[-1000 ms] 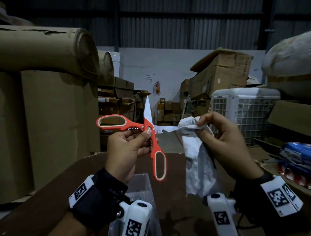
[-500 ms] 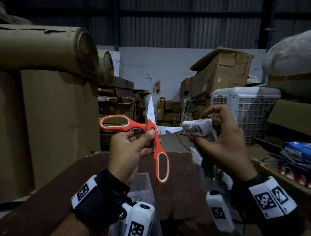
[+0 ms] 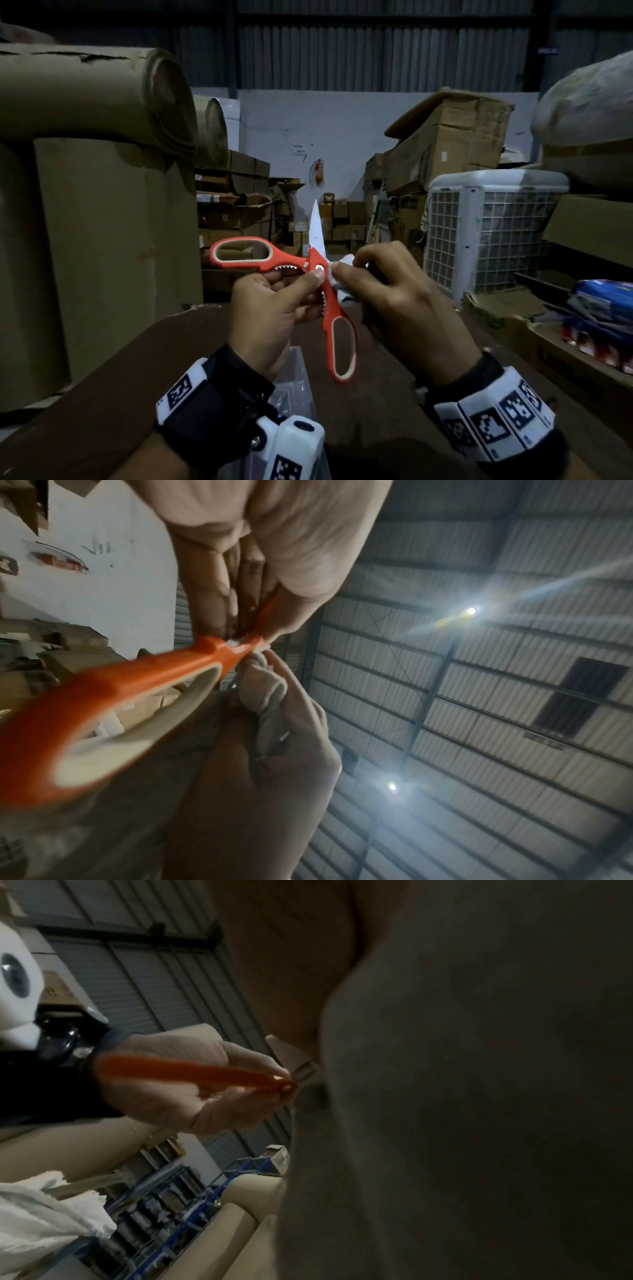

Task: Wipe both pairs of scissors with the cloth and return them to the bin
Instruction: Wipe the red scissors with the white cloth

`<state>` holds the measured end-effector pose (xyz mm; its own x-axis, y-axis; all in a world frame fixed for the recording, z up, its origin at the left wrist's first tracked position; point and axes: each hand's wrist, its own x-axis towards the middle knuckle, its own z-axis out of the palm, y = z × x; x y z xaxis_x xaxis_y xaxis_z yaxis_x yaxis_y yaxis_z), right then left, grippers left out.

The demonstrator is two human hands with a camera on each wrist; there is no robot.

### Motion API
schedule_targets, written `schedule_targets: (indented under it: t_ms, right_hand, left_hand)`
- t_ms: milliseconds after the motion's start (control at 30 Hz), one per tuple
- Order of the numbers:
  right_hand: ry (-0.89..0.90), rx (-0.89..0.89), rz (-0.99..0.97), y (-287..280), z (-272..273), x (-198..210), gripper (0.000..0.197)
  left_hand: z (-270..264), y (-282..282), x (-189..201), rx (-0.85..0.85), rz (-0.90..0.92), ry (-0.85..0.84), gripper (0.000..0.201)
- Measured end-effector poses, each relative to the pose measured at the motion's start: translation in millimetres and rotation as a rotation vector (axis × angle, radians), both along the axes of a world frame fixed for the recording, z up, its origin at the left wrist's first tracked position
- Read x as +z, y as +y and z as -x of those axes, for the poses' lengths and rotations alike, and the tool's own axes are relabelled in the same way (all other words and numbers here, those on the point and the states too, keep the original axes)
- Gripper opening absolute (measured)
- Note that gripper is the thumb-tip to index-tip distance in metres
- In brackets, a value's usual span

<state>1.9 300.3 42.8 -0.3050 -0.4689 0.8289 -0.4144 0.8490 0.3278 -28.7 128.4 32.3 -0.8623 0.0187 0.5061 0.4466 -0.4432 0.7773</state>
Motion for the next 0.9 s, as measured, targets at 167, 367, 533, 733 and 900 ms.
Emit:
schedule_targets:
  t_ms: [167, 367, 533, 733, 900]
  right_hand:
    - [0.04, -0.064, 0.003, 4.5, 5.3, -0.4, 0.025]
    - [-0.027, -0.214, 0.041, 39.7, 26.5, -2.5, 0.02]
    - [-0.056, -0.154, 0.313, 60.6, 11.6, 11.6, 0.035]
    - [-0.134, 0.057, 0.32, 7.7, -9.6, 8.6, 0.044]
    - [-0.175, 0.082, 0.224, -10.4, -6.6, -2.5, 0.042]
  left_hand:
    - [0.7, 0.7, -1.3, 0.024, 0.009, -0.006, 0.016]
    - [6.6, -0.5, -1.6, 0.065, -0.014, -0.019, 0.006]
    - [12.3, -3.7, 0.4, 0.082, -0.043, -0.008, 0.016]
    - [7.4, 5.5, -3.2, 0.053, -0.054, -0.003, 0.013]
    - [4.9, 5.1, -3.0, 0.045, -0.06, 0.008, 0.017]
